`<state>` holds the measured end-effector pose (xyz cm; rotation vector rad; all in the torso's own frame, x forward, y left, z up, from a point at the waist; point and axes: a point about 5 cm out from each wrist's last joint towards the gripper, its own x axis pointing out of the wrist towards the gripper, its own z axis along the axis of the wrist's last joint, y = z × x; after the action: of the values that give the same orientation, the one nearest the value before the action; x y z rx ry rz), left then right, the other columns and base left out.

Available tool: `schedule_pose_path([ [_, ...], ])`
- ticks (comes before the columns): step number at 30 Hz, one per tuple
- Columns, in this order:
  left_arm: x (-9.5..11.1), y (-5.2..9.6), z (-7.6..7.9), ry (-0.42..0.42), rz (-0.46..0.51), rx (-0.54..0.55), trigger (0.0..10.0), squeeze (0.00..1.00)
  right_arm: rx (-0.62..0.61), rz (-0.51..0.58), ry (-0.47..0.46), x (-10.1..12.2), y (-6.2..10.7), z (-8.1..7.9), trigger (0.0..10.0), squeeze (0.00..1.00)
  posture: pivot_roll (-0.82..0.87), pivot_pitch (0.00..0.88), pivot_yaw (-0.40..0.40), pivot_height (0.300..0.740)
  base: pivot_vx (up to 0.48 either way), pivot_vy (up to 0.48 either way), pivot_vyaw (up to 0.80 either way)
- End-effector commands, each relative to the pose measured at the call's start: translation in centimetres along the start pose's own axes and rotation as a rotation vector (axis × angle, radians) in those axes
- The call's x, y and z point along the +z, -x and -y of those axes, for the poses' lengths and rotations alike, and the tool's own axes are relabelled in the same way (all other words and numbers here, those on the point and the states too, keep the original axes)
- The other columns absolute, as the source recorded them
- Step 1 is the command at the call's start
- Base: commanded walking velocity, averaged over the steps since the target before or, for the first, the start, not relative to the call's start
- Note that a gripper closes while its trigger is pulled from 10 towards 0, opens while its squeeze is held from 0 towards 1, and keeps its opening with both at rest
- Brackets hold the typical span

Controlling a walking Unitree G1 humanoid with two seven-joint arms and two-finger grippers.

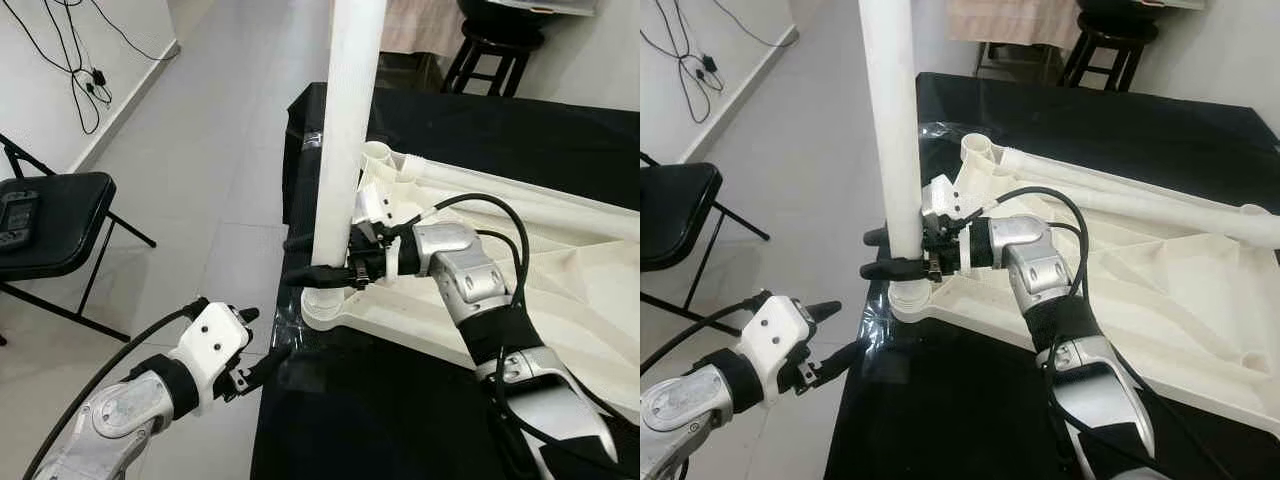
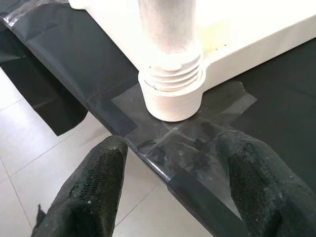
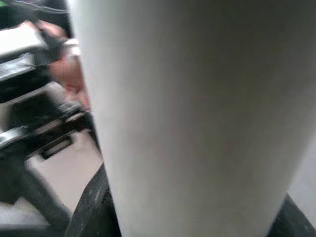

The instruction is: Building children table

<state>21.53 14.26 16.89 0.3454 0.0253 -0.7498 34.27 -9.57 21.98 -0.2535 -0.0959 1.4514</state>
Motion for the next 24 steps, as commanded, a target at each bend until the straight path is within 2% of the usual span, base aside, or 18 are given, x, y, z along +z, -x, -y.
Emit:
schedule_pose_path([
  [1, -0.1, 0.1, 0.6, 0.014, -0.006, -0.026, 10.0, 0.0, -0.124, -0.05, -0.02, -1.5, -0.1, -0.3, 0.0, 0.0, 0.09, 0.201, -0.111, 0.74, 0.0, 0.0, 0.0],
  [2, -0.1, 0.2, 0.6, 0.015, -0.007, -0.027, 10.0, 0.0, -0.272, -0.054, -0.073, -2.4, 0.0, -0.5, 0.0, 0.0, 0.08, 0.201, -0.116, 0.74, 0.0, 0.0, 0.0],
  [3, -0.1, 0.2, 0.6, 0.015, -0.007, -0.027, 10.0, 0.0, -0.272, -0.054, -0.073, -2.4, 0.0, -0.5, 0.0, 0.0, 0.08, 0.201, -0.116, 0.74, 0.0, 0.0, 0.0],
  [4, -0.2, 0.2, 0.6, 0.015, -0.008, -0.028, 10.0, 0.0, -0.371, -0.059, -0.112, -3.0, 0.1, -0.7, 0.0, 0.0, 0.08, 0.201, -0.116, 0.74, 0.0, 0.0, 0.0],
  [5, -0.1, 0.3, 0.5, 0.016, -0.007, -0.028, 10.0, 0.0, -0.606, -0.074, -0.186, -4.5, -0.2, -1.9, 0.0, 0.0, 0.07, 0.208, -0.109, 0.74, 0.0, 0.0, 0.0],
  [6, -0.1, 0.3, 0.5, 0.016, -0.007, -0.028, 10.0, 0.0, -0.606, -0.074, -0.186, -4.5, -0.2, -1.9, 0.0, 0.0, 0.07, 0.208, -0.109, 0.74, 0.0, 0.0, 0.0],
  [7, -0.1, 0.3, 0.4, 0.016, -0.007, -0.029, 10.0, 0.0, -0.72, -0.073, -0.208, -5.4, -0.8, -3.7, 0.0, 0.0, 0.07, 0.214, -0.1, 0.74, 0.0, 0.0, 0.0],
  [8, -0.1, 0.3, 0.4, 0.016, -0.007, -0.029, 10.0, 0.0, -0.72, -0.073, -0.208, -5.4, -0.8, -3.7, 0.0, 0.0, 0.07, 0.214, -0.1, 0.74, 0.0, 0.0, 0.0],
  [9, -0.1, 0.3, 0.4, 0.016, -0.007, -0.034, 10.0, 0.0, -0.762, -0.074, -0.178, -5.3, -1.2, -4.6, 0.0, 0.0, 0.06, 0.205, -0.099, 0.74, 0.0, 0.0, 0.0],
  [11, -0.1, 0.2, 0.4, 0.017, -0.006, -0.037, 10.0, 0.0, -0.791, -0.07, -0.167, -5.2, -1.2, -4.5, 0.0, 0.0, 0.06, 0.203, -0.098, 0.74, 0.0, 0.0, 0.0],
  [14, -0.1, 0.0, 0.4, 0.016, -0.004, -0.041, 10.0, 0.0, -0.77, -0.078, -0.136, -5.1, -1.3, -3.7, 0.0, 0.0, 0.07, 0.202, -0.112, 0.74, 0.0, 0.0, 0.0],
  [18, -0.1, 0.1, 0.5, 0.017, -0.001, -0.036, 10.0, 0.0, -0.706, -0.083, -0.131, -5.1, -1.6, -3.7, 0.0, 0.0, 0.07, 0.202, -0.112, 0.74, 0.0, 0.0, 0.0],
  [19, -0.1, 0.2, 0.5, 0.016, -0.004, -0.032, 10.0, 0.0, -0.693, -0.082, -0.118, -5.0, -1.7, -3.8, 2.2, 0.0, 0.07, 0.202, -0.112, 0.74, 0.0, 0.0, 0.0],
  [20, -0.1, 0.2, 0.4, 0.015, -0.006, -0.03, 10.0, 0.0, -0.647, -0.04, -0.118, -4.4, -1.8, -3.6, 10.0, 0.0, 0.07, 0.201, -0.108, 0.74, 0.0, 0.0, 0.0],
  [21, -0.1, 0.2, 0.4, 0.015, -0.006, -0.03, 10.0, 0.0, -0.647, -0.04, -0.118, -4.4, -1.8, -3.6, 10.0, 0.0, 0.07, 0.201, -0.108, 0.74, 0.0, 0.0, 0.0],
  [22, -0.1, 0.2, 0.4, 0.014, -0.007, -0.03, 10.0, 0.0, -0.585, -0.004, -0.104, -3.6, -1.7, -3.2, 10.0, 0.98, 0.07, 0.199, -0.105, 0.74, 0.0, 0.0, 0.0],
  [23, -0.1, 0.1, 0.4, 0.014, -0.005, -0.031, 10.0, 0.0, -0.506, 0.027, -0.095, -2.8, -1.7, -3.0, 10.0, 1.0, 0.07, 0.198, -0.105, 0.74, 0.0, 0.0, 0.0],
  [24, -0.1, 0.1, 0.4, 0.014, -0.005, -0.031, 10.0, 0.0, -0.506, 0.027, -0.095, -2.8, -1.7, -3.0, 10.0, 1.0, 0.07, 0.198, -0.105, 0.74, 0.0, 0.0, 0.0],
])
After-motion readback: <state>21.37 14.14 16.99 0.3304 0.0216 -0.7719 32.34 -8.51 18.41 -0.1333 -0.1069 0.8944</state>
